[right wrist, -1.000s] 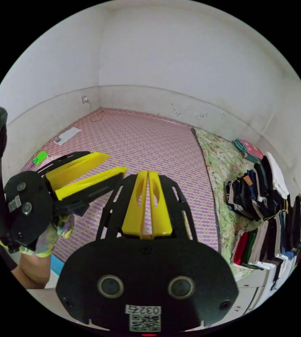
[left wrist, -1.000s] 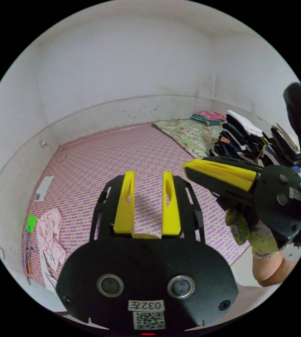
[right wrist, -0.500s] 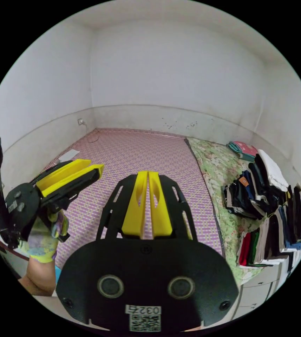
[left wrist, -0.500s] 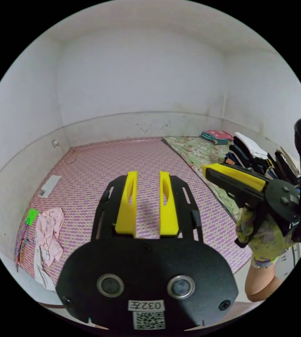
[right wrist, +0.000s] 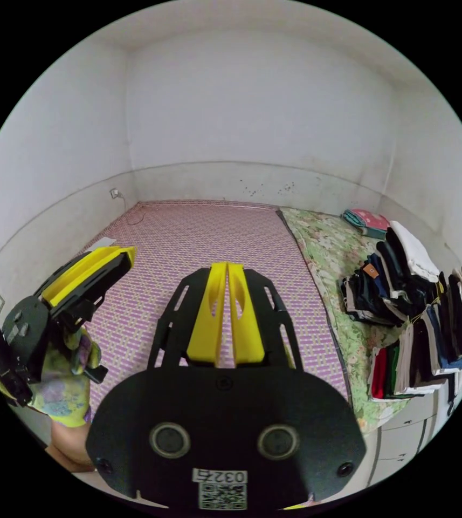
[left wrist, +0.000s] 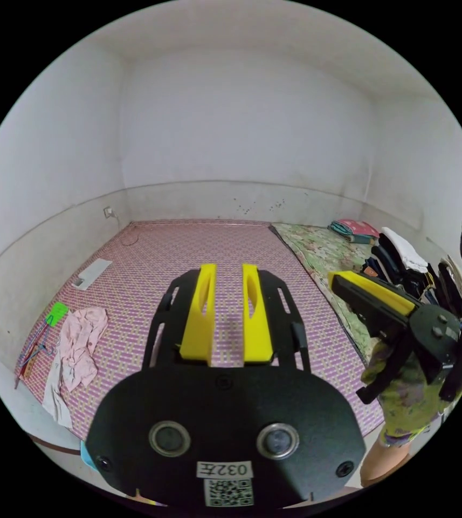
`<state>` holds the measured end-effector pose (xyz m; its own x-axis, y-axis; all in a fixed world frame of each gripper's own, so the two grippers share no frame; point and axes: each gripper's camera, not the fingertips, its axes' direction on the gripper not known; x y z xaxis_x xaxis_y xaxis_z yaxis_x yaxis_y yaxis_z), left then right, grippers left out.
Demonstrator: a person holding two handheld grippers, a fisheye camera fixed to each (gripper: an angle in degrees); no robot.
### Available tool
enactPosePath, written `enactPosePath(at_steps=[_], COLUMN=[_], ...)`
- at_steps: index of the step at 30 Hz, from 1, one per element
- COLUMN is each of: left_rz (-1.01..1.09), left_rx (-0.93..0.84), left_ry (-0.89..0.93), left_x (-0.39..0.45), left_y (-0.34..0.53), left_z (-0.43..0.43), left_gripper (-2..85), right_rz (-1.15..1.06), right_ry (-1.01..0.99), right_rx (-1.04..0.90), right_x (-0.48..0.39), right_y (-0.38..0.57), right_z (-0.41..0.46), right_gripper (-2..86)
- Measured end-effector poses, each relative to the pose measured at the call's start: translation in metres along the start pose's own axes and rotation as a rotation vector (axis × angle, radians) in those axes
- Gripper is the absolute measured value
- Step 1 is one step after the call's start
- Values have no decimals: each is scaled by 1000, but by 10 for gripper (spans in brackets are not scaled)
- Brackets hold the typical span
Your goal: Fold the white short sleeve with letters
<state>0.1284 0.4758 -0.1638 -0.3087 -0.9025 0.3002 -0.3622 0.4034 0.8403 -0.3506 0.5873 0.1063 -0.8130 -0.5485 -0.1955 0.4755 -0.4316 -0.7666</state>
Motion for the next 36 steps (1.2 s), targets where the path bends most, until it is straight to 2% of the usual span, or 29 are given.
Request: enactPosePath(at_steps=[12, 26, 36], left_rz=[54, 45, 26], left_rx=[56, 158, 214], left_ry=[44, -56, -41], left_x=[5, 8, 5], left_y=[-14, -28, -33], left_z=[15, 28, 36], left_gripper=[75, 69, 68], right_rz=[10, 20, 13], right_ry=[24, 158, 141], right_rx=[54, 263, 276], right_x=[-9, -26, -28], right_y=[-12, -12, -14], right_z=[-1, -11, 3], right_gripper=[-10, -10, -10])
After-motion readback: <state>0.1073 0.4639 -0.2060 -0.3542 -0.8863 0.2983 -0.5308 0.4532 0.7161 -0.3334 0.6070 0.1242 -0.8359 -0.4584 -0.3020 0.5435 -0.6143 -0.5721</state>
